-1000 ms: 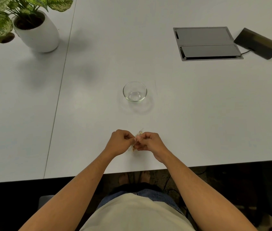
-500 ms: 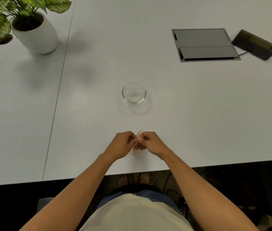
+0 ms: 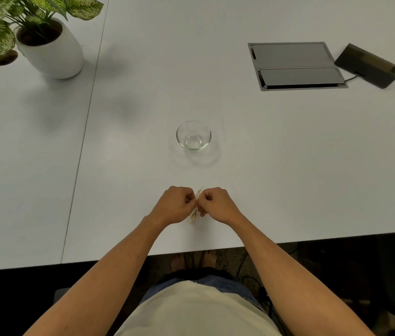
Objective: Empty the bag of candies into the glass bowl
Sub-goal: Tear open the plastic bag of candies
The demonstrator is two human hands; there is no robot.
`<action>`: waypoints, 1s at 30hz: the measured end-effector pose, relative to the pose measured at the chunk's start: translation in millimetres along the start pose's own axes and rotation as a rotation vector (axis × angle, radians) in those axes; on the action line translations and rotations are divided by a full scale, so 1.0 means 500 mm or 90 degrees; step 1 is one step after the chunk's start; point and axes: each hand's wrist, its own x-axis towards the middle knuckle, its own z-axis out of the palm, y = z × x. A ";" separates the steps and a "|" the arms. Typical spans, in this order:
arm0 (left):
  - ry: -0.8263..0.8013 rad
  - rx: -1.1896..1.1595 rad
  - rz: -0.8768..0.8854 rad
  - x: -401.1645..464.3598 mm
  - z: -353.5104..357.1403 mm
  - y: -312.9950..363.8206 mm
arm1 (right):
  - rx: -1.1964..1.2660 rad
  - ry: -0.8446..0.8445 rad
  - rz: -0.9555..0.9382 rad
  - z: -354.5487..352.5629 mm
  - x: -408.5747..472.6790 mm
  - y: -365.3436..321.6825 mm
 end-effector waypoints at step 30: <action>0.115 0.138 0.004 0.000 -0.044 -0.005 | 0.049 0.070 -0.001 -0.033 -0.005 0.015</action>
